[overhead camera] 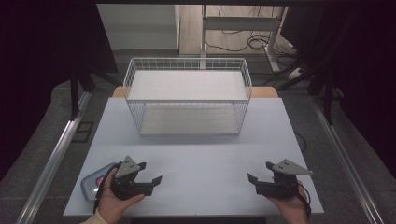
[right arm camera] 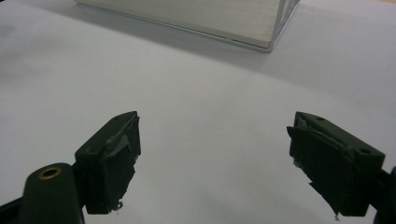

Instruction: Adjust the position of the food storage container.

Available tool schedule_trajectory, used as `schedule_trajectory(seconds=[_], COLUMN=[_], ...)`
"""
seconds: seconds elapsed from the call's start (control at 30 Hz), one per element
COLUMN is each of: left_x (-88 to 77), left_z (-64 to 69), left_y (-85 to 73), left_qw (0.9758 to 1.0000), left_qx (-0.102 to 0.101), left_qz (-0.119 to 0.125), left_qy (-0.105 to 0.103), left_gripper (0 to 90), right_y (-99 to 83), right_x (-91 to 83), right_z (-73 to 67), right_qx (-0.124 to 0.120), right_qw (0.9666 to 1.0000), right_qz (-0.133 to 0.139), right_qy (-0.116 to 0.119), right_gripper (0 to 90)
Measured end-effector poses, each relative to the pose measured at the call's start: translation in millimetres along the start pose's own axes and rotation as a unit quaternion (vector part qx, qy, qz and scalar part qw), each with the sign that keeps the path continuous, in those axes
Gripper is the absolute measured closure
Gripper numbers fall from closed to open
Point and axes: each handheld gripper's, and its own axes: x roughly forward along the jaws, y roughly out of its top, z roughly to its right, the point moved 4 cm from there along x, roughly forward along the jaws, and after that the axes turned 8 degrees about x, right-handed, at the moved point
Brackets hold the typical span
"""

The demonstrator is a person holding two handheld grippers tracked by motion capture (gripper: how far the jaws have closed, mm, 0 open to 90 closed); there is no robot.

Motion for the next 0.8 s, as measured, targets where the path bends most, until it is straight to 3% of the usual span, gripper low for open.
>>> schedule_trajectory(seconds=[0.43,0.8], left_x=[0.5,-4.2], left_z=[-0.3,2.5], left_y=[-1.6,1.0], left_qw=[0.9999,0.9997], left_qx=[-0.001,0.004], left_qz=[-0.013,-0.024], left_qy=[-0.002,-0.006], left_gripper=[21.3,21.0], right_y=[-4.3,-4.2], right_x=[4.3,4.0], right_z=[0.0,-3.9], right_qx=[-0.002,-0.008], right_qw=[0.9998,0.9998], right_qz=[-0.018,-0.015], right_qy=[-0.008,-0.005], right_gripper=[16.2,17.3])
